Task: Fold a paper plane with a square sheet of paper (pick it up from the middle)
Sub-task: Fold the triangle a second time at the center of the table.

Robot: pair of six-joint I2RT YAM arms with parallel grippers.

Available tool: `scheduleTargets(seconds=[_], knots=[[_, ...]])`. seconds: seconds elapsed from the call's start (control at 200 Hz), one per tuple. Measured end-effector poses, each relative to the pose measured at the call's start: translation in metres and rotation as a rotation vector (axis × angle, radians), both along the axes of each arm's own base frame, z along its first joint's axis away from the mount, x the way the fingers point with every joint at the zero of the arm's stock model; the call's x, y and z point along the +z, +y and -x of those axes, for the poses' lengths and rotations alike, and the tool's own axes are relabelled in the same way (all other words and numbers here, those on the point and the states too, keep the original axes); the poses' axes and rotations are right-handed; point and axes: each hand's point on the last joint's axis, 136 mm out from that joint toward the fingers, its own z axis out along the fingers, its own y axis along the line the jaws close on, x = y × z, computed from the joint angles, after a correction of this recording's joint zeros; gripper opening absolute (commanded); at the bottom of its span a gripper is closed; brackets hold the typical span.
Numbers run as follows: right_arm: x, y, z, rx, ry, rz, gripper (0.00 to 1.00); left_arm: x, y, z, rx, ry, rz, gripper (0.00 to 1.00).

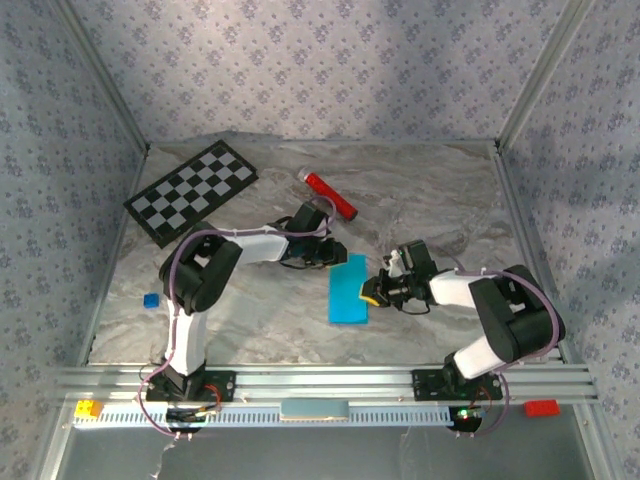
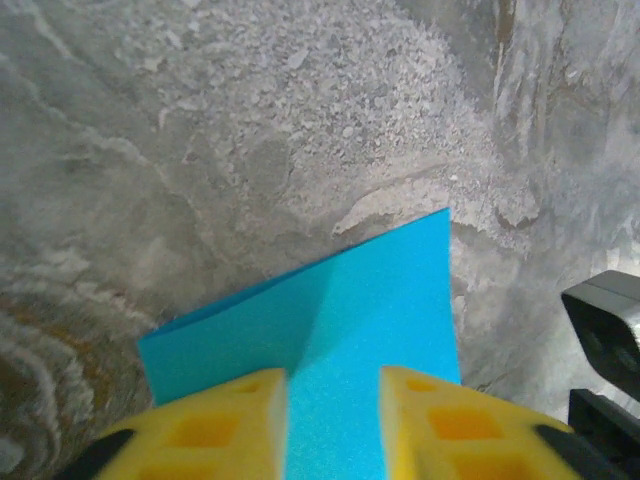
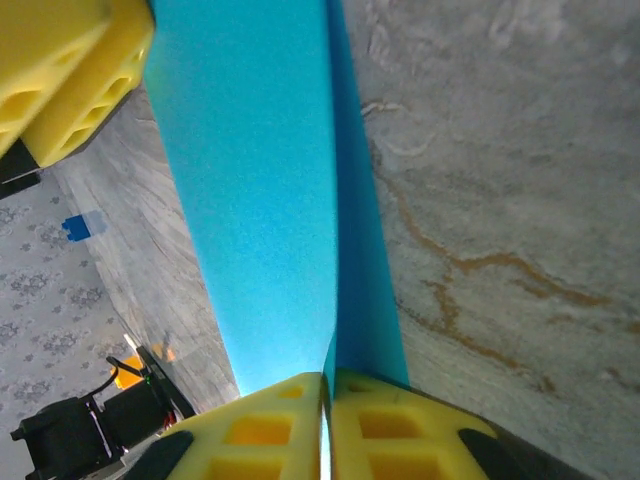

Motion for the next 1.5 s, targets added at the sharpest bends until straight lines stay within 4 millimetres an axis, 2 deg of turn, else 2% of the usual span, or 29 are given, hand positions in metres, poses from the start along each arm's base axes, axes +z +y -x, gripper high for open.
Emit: scheduleTargets(seconds=[0.085,0.16,0.37,0.505,0.65,0.775,1.064,1.174,1.499], knots=[[-0.001,0.002,-0.002,0.003,0.001,-0.004,0.09,0.010,0.005,0.000,0.014,-0.016,-0.010,0.47],[-0.001,0.006,-0.004,0.008,-0.001,-0.011,0.09,0.027,0.011,0.001,0.022,-0.055,-0.010,0.52],[0.003,0.027,-0.011,0.045,-0.018,-0.028,0.08,0.093,0.041,0.010,0.074,-0.233,0.013,0.50],[0.003,0.038,-0.017,0.044,-0.021,-0.034,0.11,0.114,0.063,0.021,0.096,-0.332,0.020,0.47],[0.004,0.045,-0.019,0.034,-0.017,-0.042,0.16,0.106,0.077,0.044,0.065,-0.401,0.000,0.47],[0.005,0.045,-0.022,0.027,-0.022,-0.043,0.18,0.097,0.075,0.068,0.000,-0.423,-0.020,0.47],[0.009,0.044,-0.024,0.026,-0.028,-0.043,0.11,0.087,0.053,0.107,-0.133,-0.508,-0.100,0.50],[0.010,0.043,-0.024,0.025,-0.025,-0.045,0.10,0.074,0.044,0.123,-0.211,-0.542,-0.187,0.52],[0.015,0.045,-0.025,0.032,-0.031,-0.056,0.09,0.045,0.002,0.145,-0.405,-0.640,-0.409,0.56]])
